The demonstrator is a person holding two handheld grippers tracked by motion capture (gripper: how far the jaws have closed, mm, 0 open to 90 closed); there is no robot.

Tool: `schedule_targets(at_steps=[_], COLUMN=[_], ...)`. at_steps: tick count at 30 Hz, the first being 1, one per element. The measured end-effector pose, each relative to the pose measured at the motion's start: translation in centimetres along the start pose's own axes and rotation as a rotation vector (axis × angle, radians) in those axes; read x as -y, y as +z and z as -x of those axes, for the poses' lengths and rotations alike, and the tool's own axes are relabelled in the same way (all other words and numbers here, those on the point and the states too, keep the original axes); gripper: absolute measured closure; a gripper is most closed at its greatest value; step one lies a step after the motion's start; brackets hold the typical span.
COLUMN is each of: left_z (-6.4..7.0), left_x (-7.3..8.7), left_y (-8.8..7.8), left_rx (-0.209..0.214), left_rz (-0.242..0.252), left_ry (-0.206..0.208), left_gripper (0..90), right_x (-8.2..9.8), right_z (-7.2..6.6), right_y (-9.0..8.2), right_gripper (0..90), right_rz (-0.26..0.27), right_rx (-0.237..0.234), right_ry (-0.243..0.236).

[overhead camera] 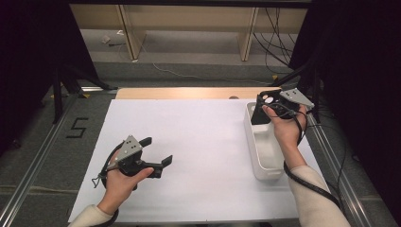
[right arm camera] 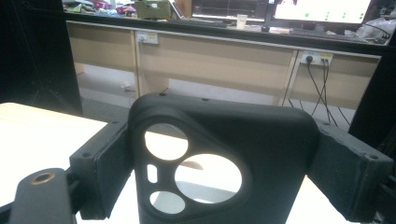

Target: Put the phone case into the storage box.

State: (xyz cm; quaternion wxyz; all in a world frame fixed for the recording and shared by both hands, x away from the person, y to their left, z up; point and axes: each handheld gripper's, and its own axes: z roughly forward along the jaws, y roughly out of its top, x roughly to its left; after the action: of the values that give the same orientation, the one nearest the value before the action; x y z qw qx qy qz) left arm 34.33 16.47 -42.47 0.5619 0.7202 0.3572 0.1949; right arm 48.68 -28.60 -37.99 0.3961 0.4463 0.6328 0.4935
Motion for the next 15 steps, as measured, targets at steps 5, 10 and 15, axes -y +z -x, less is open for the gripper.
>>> schedule_targets(at_steps=[5, 10, 15], left_z=[0.02, 0.08, 0.1], left_x=[-0.01, -0.02, 0.01], left_y=[0.0, 0.0, 0.0], left_rx=[0.002, 0.003, 0.001], left_rz=[0.0, -0.002, -0.003], left_ry=[0.002, 0.005, 0.007], left_gripper=[0.0, 0.0, 0.0], right_x=[0.05, 0.18, 0.09], right_z=[0.06, 0.05, -0.06], right_y=[0.03, 0.13, 0.27], right_gripper=[15.0, 15.0, 14.9], right_rz=[-0.003, -0.005, -0.005], right_rx=[0.002, 0.002, 0.001], right_ry=[-0.003, -0.006, -0.01])
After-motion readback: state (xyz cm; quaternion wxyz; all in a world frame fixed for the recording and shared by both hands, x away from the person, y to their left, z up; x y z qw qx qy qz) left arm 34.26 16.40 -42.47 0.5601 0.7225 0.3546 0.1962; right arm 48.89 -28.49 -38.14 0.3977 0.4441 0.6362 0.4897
